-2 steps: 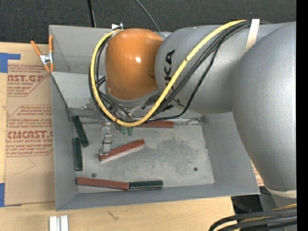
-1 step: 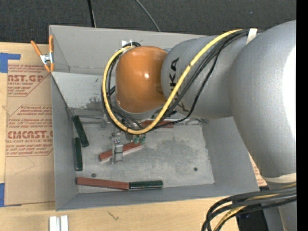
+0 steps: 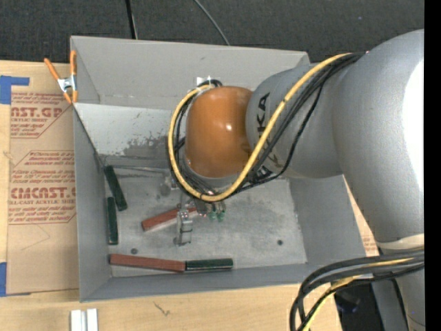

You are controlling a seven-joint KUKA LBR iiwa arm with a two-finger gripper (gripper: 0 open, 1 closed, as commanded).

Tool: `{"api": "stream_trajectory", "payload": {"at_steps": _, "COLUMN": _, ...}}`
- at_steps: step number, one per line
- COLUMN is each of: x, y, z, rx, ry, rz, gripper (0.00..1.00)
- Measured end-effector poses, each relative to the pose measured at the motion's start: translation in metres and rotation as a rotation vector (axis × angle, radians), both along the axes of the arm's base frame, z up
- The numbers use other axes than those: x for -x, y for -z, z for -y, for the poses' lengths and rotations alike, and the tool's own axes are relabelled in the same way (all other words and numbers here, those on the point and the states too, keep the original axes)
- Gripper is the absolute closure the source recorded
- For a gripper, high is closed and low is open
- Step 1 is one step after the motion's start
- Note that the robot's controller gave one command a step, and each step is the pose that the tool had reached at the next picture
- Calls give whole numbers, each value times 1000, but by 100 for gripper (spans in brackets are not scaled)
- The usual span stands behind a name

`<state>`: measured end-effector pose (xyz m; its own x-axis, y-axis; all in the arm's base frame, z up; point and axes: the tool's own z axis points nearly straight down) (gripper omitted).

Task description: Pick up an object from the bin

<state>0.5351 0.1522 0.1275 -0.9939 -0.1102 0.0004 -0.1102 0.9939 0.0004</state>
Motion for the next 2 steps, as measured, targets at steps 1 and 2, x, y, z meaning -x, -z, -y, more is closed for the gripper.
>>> {"api": "stream_trajectory", "payload": {"at_steps": 1, "x": -12, "y": 5, "z": 27, "rx": -1, "ry": -145, "rz": 2, "gripper": 0}}
{"api": "stream_trajectory", "payload": {"at_steps": 2, "x": -17, "y": 56, "z": 25, "rx": -2, "ry": -97, "rz": 3, "gripper": 0}}
